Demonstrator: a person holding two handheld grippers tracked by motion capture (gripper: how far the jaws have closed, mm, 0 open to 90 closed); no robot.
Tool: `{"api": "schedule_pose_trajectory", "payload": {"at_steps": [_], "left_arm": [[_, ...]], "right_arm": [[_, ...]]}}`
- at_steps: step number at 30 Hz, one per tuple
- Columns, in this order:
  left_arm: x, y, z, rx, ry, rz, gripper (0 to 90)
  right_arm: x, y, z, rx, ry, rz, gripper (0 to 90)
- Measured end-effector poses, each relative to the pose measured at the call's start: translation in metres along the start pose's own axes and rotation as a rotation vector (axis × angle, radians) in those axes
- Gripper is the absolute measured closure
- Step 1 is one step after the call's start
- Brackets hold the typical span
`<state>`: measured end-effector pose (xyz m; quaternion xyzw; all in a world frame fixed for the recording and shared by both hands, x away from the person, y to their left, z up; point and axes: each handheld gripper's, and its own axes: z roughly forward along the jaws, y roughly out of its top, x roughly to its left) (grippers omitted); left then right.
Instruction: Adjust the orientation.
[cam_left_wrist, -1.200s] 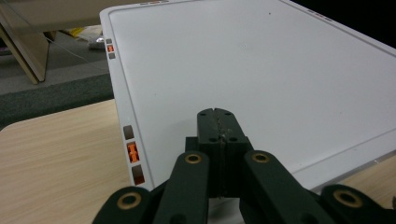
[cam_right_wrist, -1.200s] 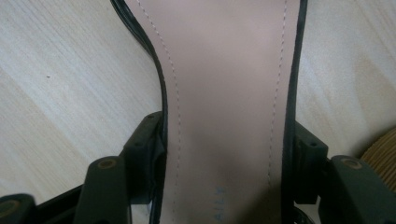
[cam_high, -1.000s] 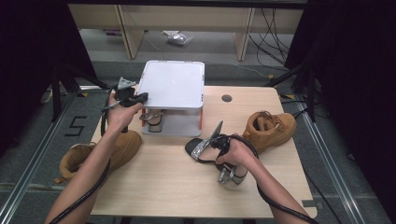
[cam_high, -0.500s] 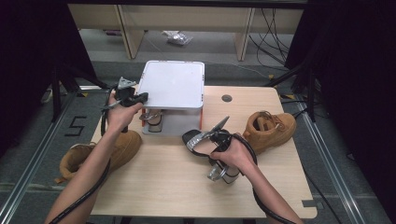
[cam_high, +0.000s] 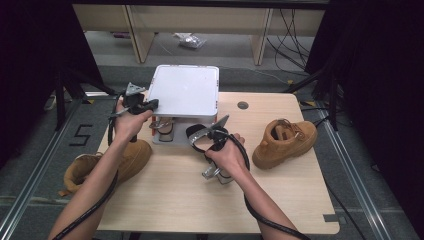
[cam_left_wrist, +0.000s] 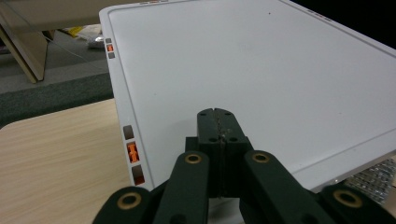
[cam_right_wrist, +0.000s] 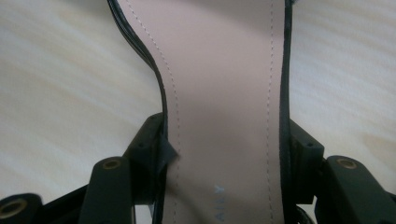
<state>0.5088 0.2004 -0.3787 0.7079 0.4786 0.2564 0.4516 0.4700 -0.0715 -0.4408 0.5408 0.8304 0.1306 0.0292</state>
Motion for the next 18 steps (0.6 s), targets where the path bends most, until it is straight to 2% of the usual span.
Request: {"api": "schedule_pose_trajectory", "payload": {"at_steps": [1,2,4,6,7,8,9,10,12,13,14,15,16,17,18], "left_arm": [[0.0,0.0,0.0,-0.003,0.0,-0.003,89.8],[0.0,0.0,0.001,-0.009,-0.003,-0.004,89.8],[0.0,0.0,0.0,-0.003,-0.002,-0.005,89.8],[0.0,0.0,0.0,-0.002,-0.002,-0.004,89.8],[0.0,0.0,0.0,-0.002,-0.003,-0.005,89.8],[0.0,0.0,0.0,-0.002,-0.003,-0.004,89.8],[0.0,0.0,0.0,-0.002,-0.003,-0.004,89.8],[0.001,0.0,0.0,-0.003,-0.004,-0.007,89.8],[0.001,0.0,0.0,-0.004,-0.005,-0.009,89.8],[0.001,0.0,0.0,-0.004,-0.005,-0.009,89.8],[0.001,0.0,0.0,-0.004,-0.004,-0.007,89.8],[0.0,0.0,0.0,-0.008,-0.006,-0.006,89.8],[0.0,0.0,0.0,-0.002,-0.003,-0.005,89.8],[0.001,0.0,0.001,-0.01,-0.007,-0.007,89.8],[0.001,-0.001,0.001,-0.009,-0.006,-0.009,89.8]], "right_arm": [[0.004,0.003,0.0,0.009,0.005,0.039,43.6],[0.007,0.006,0.002,0.001,0.01,0.053,43.6],[0.011,0.015,0.005,-0.01,-0.003,0.05,43.6],[0.016,0.02,0.007,-0.01,-0.011,0.086,43.6],[0.017,0.023,0.01,-0.021,-0.019,0.062,43.6],[0.02,0.026,0.011,-0.017,-0.017,0.104,43.6],[0.02,0.026,0.011,-0.017,-0.017,0.104,43.6],[0.021,0.029,0.016,-0.033,-0.043,0.106,43.6],[0.024,0.032,0.02,-0.018,-0.051,0.124,43.5],[0.026,0.033,0.02,-0.015,-0.045,0.139,43.5],[0.029,0.034,0.022,-0.008,-0.043,0.184,43.5],[0.027,0.035,0.024,-0.016,-0.061,0.144,43.6],[0.026,0.035,0.026,-0.021,-0.079,0.135,43.6],[0.031,0.036,0.028,-0.007,-0.075,0.197,43.6],[0.032,0.037,0.028,0.012,-0.015,0.233,43.5]]}}
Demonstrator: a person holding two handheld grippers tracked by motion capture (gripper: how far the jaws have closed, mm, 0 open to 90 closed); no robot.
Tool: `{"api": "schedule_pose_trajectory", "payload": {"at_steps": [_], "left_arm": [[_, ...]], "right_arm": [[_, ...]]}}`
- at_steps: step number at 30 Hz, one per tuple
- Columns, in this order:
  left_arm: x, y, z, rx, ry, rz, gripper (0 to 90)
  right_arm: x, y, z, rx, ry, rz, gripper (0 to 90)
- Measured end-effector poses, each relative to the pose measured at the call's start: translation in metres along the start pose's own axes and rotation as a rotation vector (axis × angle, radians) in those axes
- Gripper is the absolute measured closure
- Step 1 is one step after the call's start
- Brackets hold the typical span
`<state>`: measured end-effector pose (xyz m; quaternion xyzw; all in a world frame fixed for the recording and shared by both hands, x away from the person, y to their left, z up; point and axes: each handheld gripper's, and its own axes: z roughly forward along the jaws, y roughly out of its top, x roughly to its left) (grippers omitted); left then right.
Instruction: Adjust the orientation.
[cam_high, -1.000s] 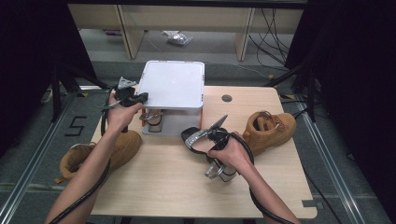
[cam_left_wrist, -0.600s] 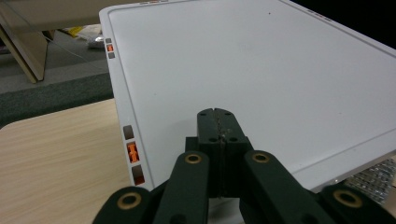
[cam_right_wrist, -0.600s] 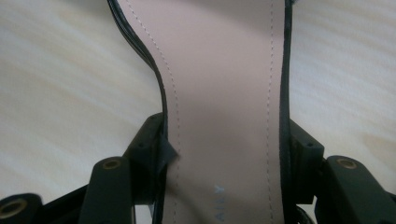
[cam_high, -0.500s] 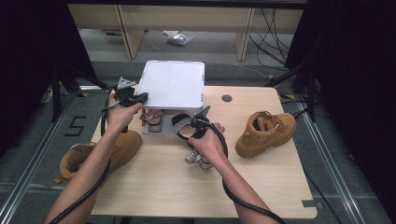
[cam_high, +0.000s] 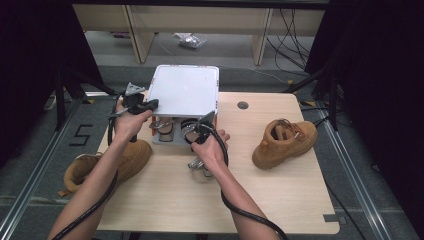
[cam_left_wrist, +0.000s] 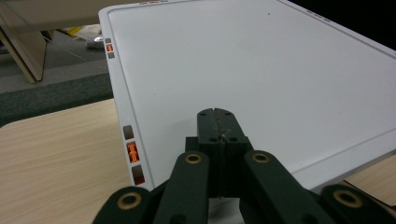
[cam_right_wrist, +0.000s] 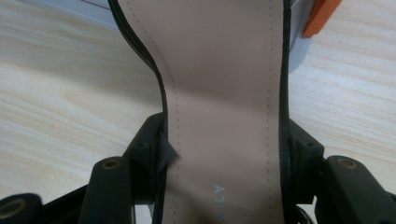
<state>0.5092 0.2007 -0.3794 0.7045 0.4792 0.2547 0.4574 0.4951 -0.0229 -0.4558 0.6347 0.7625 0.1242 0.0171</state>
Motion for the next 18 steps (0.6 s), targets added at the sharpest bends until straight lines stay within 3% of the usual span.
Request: {"api": "schedule_pose_trajectory", "payload": {"at_steps": [1,2,7,8,11,15,16,18], "left_arm": [[0.0,0.0,0.0,0.0,0.0,0.0,89.8],[0.0,0.0,0.0,0.005,0.002,0.001,89.8],[0.0,0.0,0.0,0.004,0.002,0.005,89.8],[0.0,0.0,0.0,0.004,0.002,0.005,89.8],[0.0,0.0,0.0,-0.002,0.0,0.004,89.8],[0.0,0.0,0.0,0.005,0.002,0.004,89.8],[0.0,0.0,0.0,-0.001,-0.001,0.005,89.8],[0.0,0.0,0.0,0.0,0.0,0.003,89.8]], "right_arm": [[0.0,0.0,0.0,0.0,0.0,0.0,43.5],[0.003,0.001,0.002,-0.027,-0.046,0.011,43.5],[0.006,0.001,0.007,-0.061,-0.059,0.06,43.3],[0.004,0.002,0.008,-0.066,-0.052,0.027,43.2],[0.008,0.002,0.011,-0.04,-0.044,0.048,42.6],[0.011,0.0,0.013,-0.045,-0.049,0.045,42.0],[0.011,0.0,0.01,-0.083,-0.058,0.057,38.4],[0.009,0.001,0.004,-0.088,-0.062,0.021,35.7]]}}
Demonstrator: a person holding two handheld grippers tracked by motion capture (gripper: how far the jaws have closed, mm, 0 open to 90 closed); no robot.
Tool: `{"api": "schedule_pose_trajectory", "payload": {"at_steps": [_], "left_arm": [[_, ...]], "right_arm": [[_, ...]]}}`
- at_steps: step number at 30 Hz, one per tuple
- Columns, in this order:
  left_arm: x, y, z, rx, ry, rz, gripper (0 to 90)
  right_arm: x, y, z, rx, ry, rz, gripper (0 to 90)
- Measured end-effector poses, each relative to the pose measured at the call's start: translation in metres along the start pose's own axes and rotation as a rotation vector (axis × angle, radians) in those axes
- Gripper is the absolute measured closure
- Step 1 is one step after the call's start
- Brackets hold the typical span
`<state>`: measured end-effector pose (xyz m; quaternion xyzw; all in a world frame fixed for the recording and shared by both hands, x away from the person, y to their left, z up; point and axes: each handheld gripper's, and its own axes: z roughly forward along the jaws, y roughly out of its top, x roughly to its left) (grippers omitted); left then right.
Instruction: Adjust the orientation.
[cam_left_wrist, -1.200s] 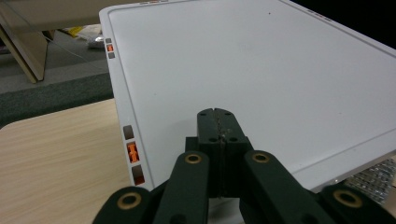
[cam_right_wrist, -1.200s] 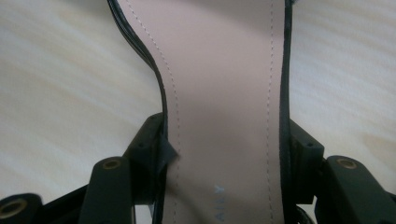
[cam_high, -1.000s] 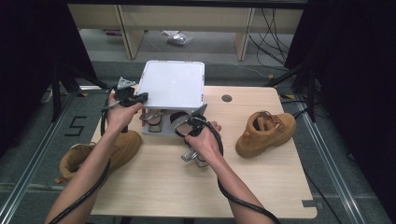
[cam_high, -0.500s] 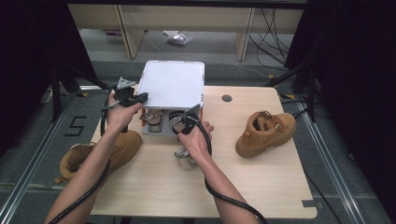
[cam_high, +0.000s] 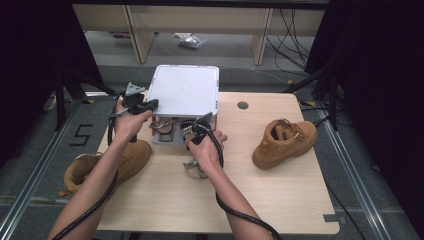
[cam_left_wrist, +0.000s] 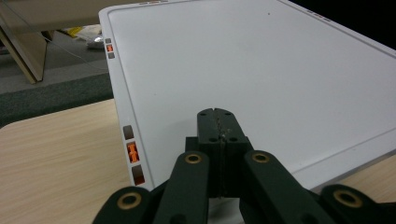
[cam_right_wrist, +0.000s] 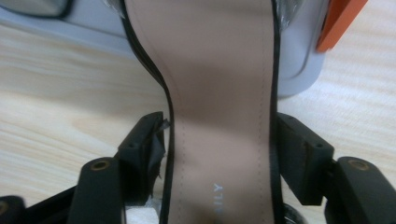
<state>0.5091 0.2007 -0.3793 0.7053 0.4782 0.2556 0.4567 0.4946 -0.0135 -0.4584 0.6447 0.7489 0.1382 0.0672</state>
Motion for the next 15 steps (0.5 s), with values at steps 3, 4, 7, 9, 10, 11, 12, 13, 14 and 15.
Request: {"api": "schedule_pose_trajectory", "payload": {"at_steps": [3,4,7,9,10,11,12,13,14,15], "left_arm": [[0.0,0.0,0.0,0.005,0.002,-0.001,89.8],[0.0,0.0,0.0,0.004,0.001,-0.003,89.8],[0.0,0.0,0.0,0.003,0.0,-0.002,89.9],[0.0,0.0,0.0,0.007,0.004,0.003,89.8],[0.0,0.0,0.0,0.007,0.004,0.003,89.9],[0.0,0.0,0.0,0.006,0.004,-0.001,89.8],[0.0,0.0,0.0,0.006,0.003,-0.002,89.8],[0.0,0.0,0.0,0.006,0.003,0.0,89.8],[0.0,0.0,0.0,0.006,0.003,0.0,89.8],[0.0,0.0,0.0,0.005,0.003,0.0,89.9]], "right_arm": [[-0.005,-0.002,-0.007,-0.058,-0.006,-0.074,34.3],[-0.003,-0.004,-0.011,-0.051,0.041,-0.082,34.0],[-0.009,-0.007,-0.018,-0.064,0.087,-0.143,34.0],[-0.013,-0.013,-0.033,-0.125,0.102,-0.159,35.0],[-0.015,-0.014,-0.037,-0.126,0.112,-0.158,35.0],[-0.017,-0.016,-0.042,-0.127,0.119,-0.151,36.9],[-0.019,-0.017,-0.047,-0.12,0.12,-0.143,40.3],[-0.021,-0.019,-0.052,-0.119,0.121,-0.142,42.0],[-0.021,-0.019,-0.052,-0.119,0.121,-0.142,42.0],[-0.028,-0.023,-0.062,-0.114,0.144,-0.135,52.0]]}}
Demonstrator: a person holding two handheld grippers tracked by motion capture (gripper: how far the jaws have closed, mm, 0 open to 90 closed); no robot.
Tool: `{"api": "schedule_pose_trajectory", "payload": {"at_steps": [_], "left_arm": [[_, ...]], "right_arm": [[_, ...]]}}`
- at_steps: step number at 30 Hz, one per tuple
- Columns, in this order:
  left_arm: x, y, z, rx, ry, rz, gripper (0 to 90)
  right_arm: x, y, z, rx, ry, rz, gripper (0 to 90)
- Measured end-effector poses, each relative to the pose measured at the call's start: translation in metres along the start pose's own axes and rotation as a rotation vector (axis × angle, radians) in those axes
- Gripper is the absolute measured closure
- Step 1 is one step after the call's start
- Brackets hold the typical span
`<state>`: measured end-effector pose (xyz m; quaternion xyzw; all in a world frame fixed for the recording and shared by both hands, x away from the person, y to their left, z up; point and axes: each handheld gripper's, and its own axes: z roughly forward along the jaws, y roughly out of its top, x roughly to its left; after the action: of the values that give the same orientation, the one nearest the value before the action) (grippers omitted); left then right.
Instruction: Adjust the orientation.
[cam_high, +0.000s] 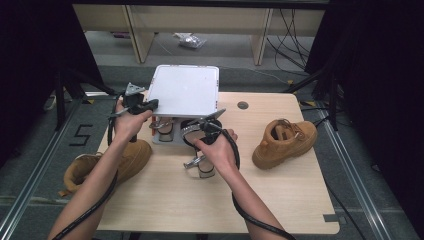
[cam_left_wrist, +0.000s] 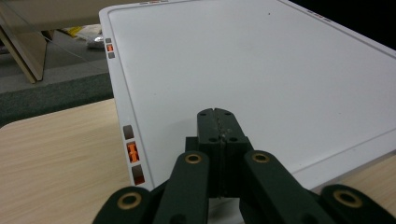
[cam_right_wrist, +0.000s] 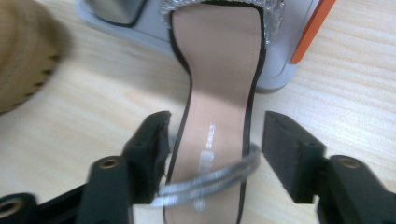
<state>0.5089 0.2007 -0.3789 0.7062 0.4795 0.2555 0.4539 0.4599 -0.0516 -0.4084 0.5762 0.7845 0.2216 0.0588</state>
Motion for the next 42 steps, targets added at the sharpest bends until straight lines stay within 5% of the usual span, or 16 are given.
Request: {"api": "schedule_pose_trajectory", "payload": {"at_steps": [3,6,13,15,20,27,28,31,42], "left_arm": [[0.0,0.0,0.0,-0.007,-0.004,0.0,89.9],[0.0,0.0,0.0,0.002,0.001,0.005,89.8],[-0.001,0.0,0.0,0.004,0.004,0.008,89.8],[-0.001,0.0,0.0,0.002,0.004,0.006,89.8],[0.0,0.0,0.0,0.004,0.003,0.006,89.8],[0.0,0.0,0.0,-0.001,-0.001,0.002,89.9],[0.0,0.0,0.0,-0.004,-0.002,0.001,89.8],[0.0,0.0,0.0,0.003,0.0,0.008,89.9],[0.0,0.0,0.0,0.001,0.002,0.01,89.8]], "right_arm": [[-0.005,-0.004,-0.009,-0.015,0.0,-0.005,58.0],[-0.018,-0.016,-0.018,0.021,0.013,0.004,73.3],[-0.032,-0.044,-0.021,0.086,0.017,-0.041,89.4],[-0.034,-0.053,-0.016,0.099,0.046,-0.084,90.0],[-0.028,-0.071,0.001,0.168,0.089,-0.096,90.0],[-0.018,-0.078,0.023,0.17,0.104,-0.152,90.0],[-0.014,-0.077,0.023,0.188,0.088,-0.123,90.0],[-0.012,-0.077,0.026,0.153,0.041,-0.162,90.0],[-0.006,-0.079,0.03,0.141,0.07,-0.117,90.0]]}}
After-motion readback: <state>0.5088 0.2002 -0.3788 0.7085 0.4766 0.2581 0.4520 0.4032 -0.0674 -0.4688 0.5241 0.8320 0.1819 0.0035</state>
